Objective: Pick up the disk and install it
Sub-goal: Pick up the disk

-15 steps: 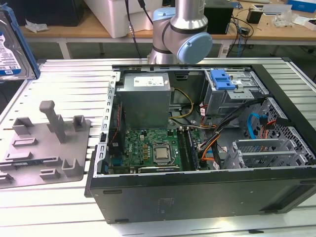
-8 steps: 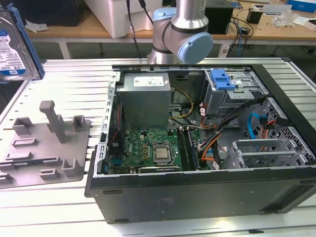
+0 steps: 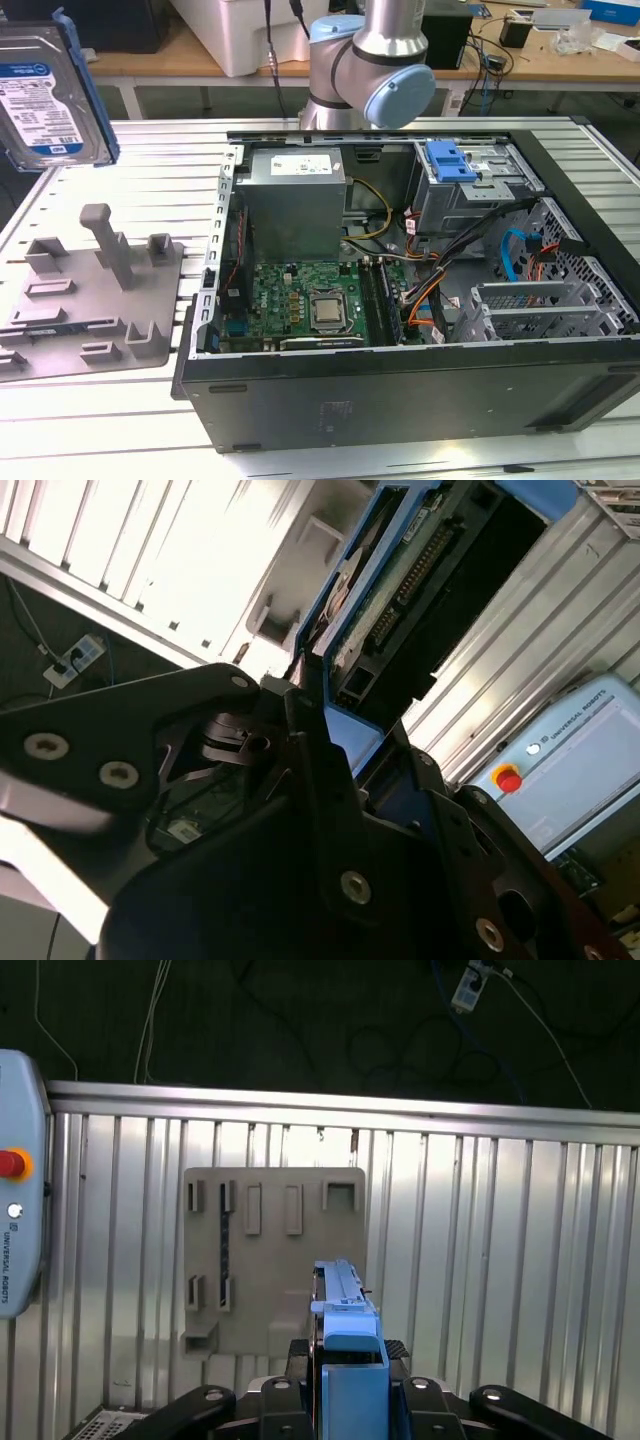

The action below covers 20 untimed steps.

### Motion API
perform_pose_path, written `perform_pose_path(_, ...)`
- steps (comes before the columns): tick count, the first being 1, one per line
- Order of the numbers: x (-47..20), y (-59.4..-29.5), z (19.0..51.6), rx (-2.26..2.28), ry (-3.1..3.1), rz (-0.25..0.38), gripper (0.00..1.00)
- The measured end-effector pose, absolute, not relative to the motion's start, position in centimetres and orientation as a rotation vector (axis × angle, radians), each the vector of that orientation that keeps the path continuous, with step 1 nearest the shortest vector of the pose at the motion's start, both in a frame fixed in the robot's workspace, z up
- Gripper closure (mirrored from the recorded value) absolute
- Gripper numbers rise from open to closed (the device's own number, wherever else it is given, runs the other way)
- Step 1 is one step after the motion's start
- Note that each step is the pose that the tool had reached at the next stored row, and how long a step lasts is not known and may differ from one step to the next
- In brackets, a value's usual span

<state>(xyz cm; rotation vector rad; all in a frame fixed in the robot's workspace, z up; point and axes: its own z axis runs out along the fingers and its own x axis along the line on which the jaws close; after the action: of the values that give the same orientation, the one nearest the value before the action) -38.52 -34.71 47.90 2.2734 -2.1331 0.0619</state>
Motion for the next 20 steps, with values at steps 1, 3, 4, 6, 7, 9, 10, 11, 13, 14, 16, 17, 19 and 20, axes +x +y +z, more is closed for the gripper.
perform_pose_path(1, -38.1, -34.8, 47.9, 2.273, -2.133, 0.062, 0.64)
perform_pose_path(3, -37.2, -35.1, 48.0, 2.274, -2.134, 0.061, 0.64)
perform_pose_path(4, -36.8, -35.2, 48.1, 2.274, -2.134, 0.060, 0.64)
perform_pose_path(6, -35.8, -35.5, 48.2, 2.275, -2.135, 0.059, 0.64)
perform_pose_path(7, -35.4, -35.6, 48.3, 2.275, -2.135, 0.058, 0.64)
perform_pose_path(9, -34.4, -36.0, 48.4, 2.276, -2.135, 0.057, 0.64)
perform_pose_path(10, -34.0, -36.1, 48.5, 2.276, -2.136, 0.056, 0.64)
perform_pose_path(11, -33.6, -36.2, 48.5, 2.276, -2.136, 0.055, 0.64)
perform_pose_path(13, -32.7, -36.5, 48.6, 2.277, -2.136, 0.053, 0.64)
perform_pose_path(14, -32.2, -36.7, 48.7, 2.277, -2.137, 0.052, 0.64)
perform_pose_path(16, -31.1, -37.1, 48.8, 2.277, -2.137, 0.051, 0.64)
perform_pose_path(17, -30.7, -37.3, 48.8, 2.277, -2.137, 0.050, 0.64)
perform_pose_path(19, -29.8, -37.6, 48.9, 2.278, -2.138, 0.048, 0.64)
perform_pose_path(20, -29.4, -37.7, 48.9, 2.278, -2.137, 0.047, 0.64)
